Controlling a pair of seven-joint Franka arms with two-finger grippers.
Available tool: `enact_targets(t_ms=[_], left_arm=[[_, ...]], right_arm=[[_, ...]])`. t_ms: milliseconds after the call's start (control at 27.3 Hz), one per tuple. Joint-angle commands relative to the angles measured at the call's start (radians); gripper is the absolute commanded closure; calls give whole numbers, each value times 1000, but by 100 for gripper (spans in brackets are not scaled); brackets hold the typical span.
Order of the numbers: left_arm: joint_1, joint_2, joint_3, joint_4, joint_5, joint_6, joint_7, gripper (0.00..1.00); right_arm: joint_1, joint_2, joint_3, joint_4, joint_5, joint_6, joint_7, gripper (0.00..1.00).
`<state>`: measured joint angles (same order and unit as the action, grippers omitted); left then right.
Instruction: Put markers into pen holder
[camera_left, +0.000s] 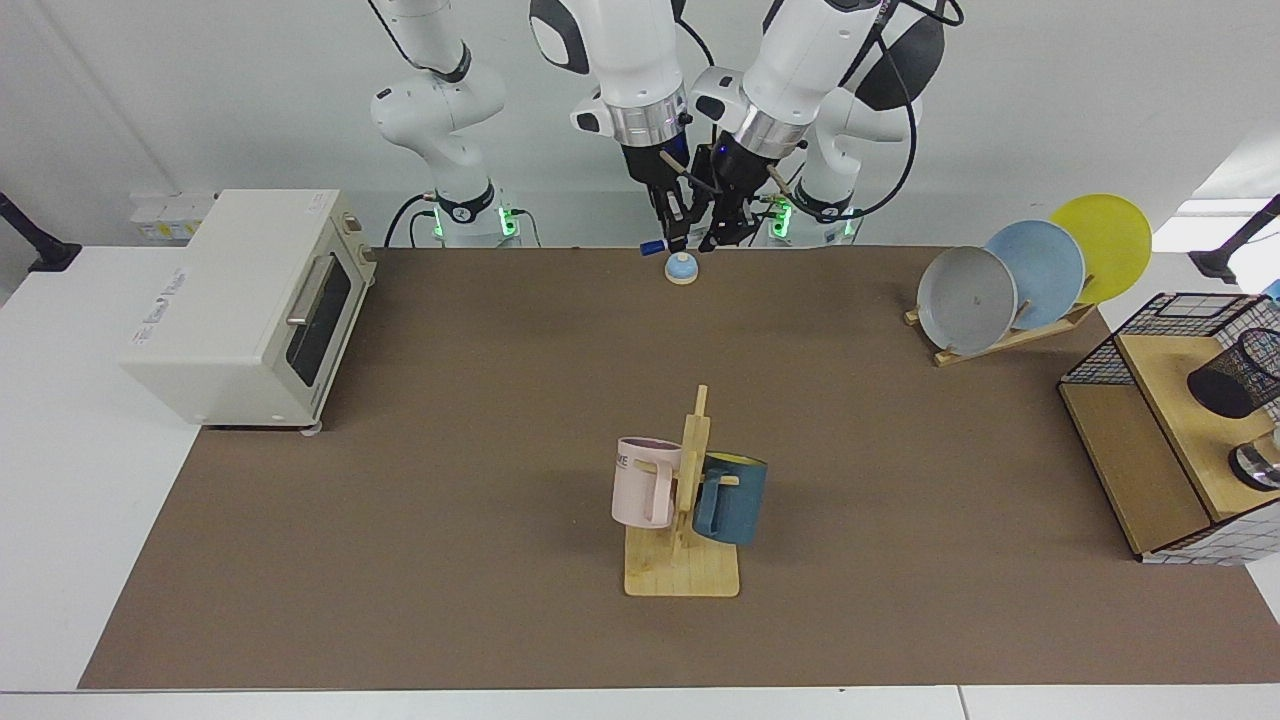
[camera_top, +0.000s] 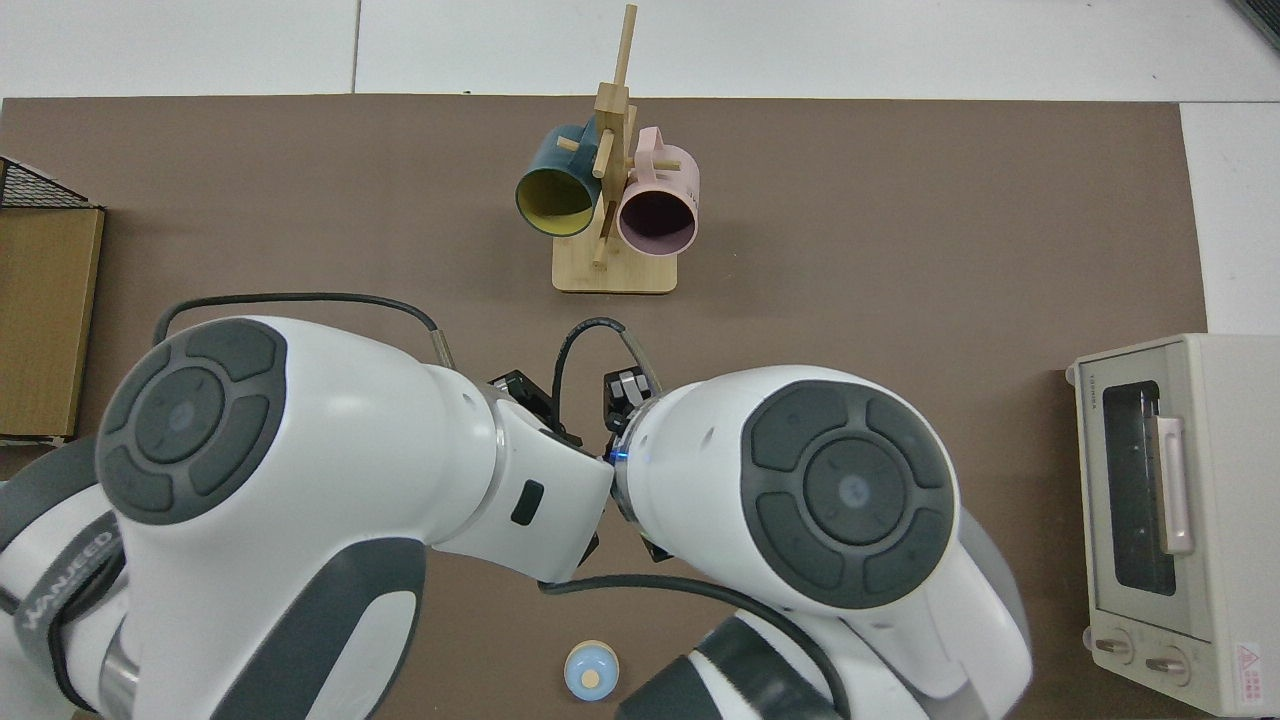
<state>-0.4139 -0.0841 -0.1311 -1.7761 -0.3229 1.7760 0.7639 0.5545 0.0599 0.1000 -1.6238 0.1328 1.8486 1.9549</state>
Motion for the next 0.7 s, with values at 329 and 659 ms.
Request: enact_targets(t_ms=[329, 659], left_arm=[[-17, -16, -9, -25, -19, 33, -31, 74], [-14, -16, -7, -25, -19, 25, -25, 100]], right_arm=[[-2, 15, 10, 27, -12, -3, 36, 100], [-4, 15, 10, 27, -12, -3, 35, 100]])
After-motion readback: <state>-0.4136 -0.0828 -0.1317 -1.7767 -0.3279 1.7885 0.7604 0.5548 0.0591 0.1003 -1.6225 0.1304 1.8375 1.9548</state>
